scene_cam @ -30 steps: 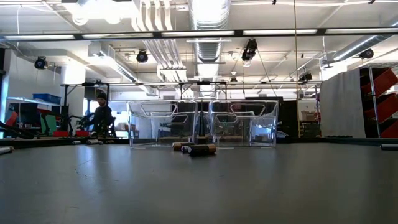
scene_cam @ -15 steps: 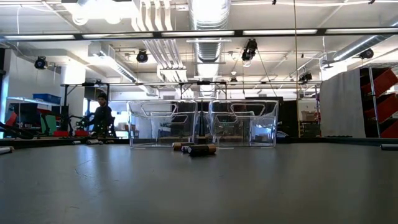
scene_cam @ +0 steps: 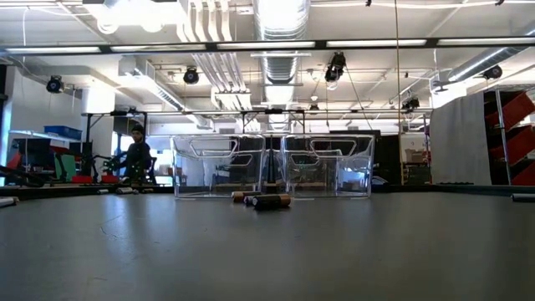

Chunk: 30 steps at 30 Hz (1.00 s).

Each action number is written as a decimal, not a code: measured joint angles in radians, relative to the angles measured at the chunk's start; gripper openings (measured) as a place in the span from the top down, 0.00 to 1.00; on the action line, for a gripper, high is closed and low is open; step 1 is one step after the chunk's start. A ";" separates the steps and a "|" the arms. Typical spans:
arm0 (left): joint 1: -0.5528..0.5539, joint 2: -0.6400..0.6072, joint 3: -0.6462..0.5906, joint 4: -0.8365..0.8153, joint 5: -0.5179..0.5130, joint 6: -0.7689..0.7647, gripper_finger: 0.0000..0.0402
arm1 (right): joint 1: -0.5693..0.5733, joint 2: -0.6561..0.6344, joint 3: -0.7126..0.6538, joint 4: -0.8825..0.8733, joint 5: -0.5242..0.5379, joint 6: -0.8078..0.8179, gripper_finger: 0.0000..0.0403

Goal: Sort batteries
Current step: Put the black battery into the left transparent bin

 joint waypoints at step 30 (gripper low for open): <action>0.961 0.579 0.004 -0.345 1.000 -0.129 0.96 | -0.298 -0.226 0.101 -0.768 -0.008 -0.264 0.27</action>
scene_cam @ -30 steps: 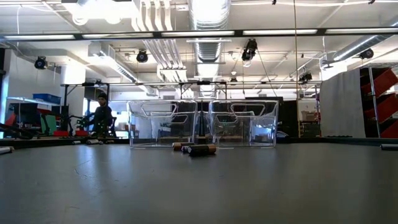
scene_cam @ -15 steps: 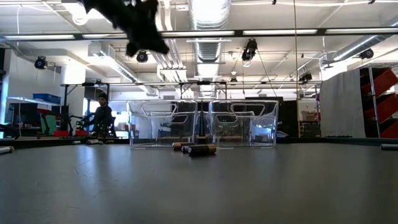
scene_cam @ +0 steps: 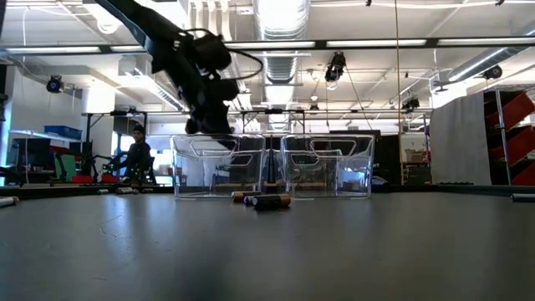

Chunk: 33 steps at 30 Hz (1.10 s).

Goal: Sort batteries
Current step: Put the black battery into the left transparent bin

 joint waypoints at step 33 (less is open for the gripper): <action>0.014 0.456 0.395 -0.322 -0.058 0.206 0.94 | -0.213 -0.071 -0.004 -0.318 -0.190 -0.205 0.33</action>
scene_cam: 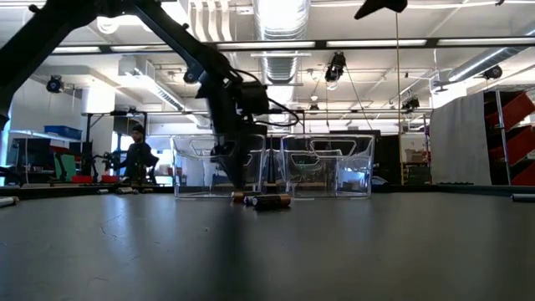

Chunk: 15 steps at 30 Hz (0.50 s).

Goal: Sort batteries
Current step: Put the black battery into the left transparent bin

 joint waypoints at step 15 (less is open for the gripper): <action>0.000 -0.047 0.014 -0.074 0.053 -0.025 0.59 | 0.077 -0.008 -0.101 -0.066 0.101 0.019 0.27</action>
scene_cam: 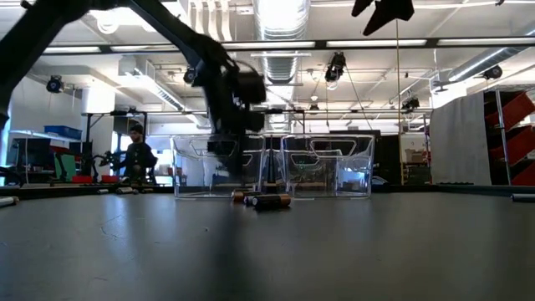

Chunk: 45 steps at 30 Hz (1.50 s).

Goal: Sort batteries
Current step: Put the black battery into the left transparent bin

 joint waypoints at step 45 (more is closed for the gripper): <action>-0.563 -1.037 -0.361 0.371 -0.098 -0.311 0.51 | 0.592 0.645 -0.248 0.569 0.576 0.419 0.11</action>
